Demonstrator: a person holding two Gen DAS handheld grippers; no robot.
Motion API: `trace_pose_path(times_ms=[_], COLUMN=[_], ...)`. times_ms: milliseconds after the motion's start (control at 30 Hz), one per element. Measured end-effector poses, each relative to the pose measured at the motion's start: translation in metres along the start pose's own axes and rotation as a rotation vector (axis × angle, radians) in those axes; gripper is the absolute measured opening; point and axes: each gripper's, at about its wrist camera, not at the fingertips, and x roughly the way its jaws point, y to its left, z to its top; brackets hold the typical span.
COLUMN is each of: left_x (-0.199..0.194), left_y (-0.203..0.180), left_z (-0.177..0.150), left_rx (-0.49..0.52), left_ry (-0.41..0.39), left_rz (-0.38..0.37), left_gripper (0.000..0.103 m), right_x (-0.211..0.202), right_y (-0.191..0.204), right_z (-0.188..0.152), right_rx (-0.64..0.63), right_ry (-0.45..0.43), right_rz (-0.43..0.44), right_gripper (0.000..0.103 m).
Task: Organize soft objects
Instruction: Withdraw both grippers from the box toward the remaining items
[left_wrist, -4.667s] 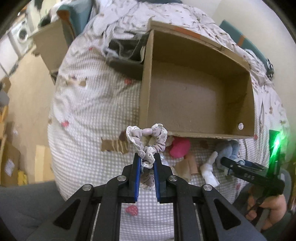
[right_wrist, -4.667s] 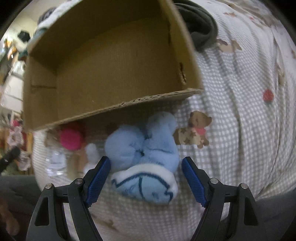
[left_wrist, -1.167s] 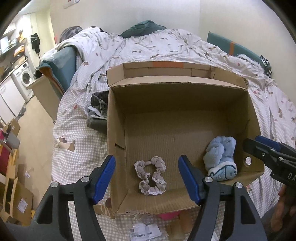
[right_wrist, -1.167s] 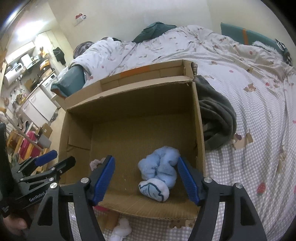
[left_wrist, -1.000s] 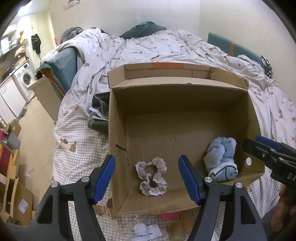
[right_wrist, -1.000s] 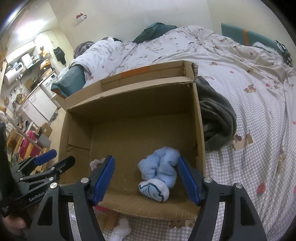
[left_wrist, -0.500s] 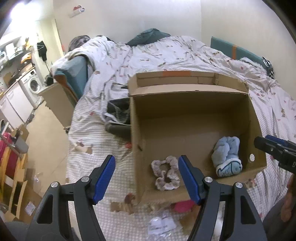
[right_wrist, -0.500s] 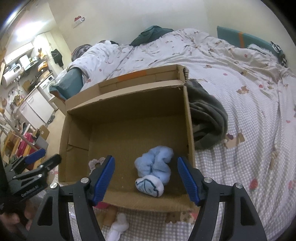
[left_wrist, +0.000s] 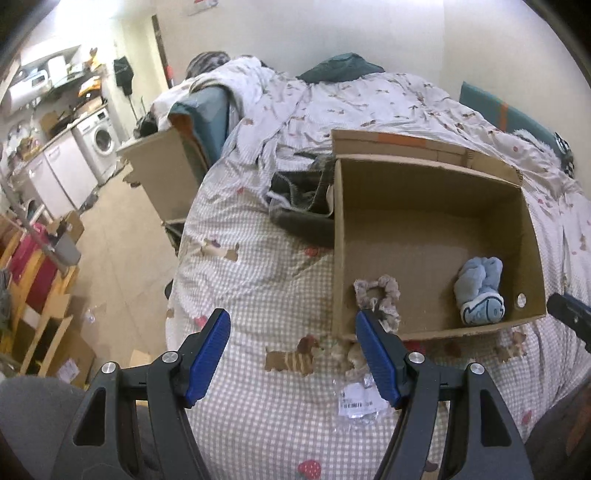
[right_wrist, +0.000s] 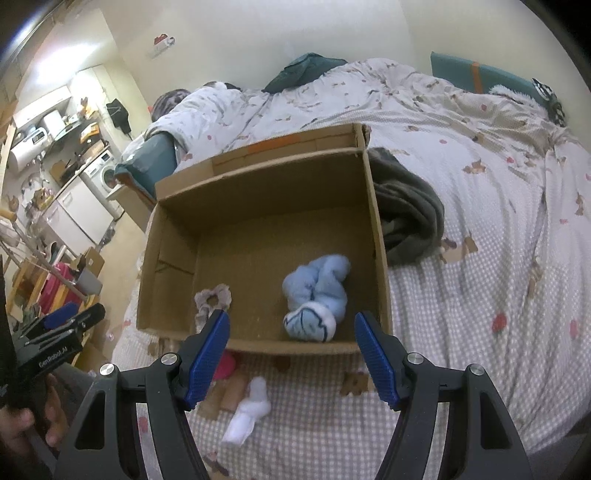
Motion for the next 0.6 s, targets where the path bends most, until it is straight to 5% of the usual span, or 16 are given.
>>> trace_pose_path(times_ms=[600], left_x=[0.044], left_y=[0.010], left_z=[-0.020], left_rx=[-0.107], left_ry=[0.223], left_rz=[-0.053], left_gripper=[0.068], right_x=[0.031], right_y=[0.004], right_z=[-0.029], right_rx=[0.055], right_ry=[0.177], right_rz=[0.027], right_gripper=[0.074])
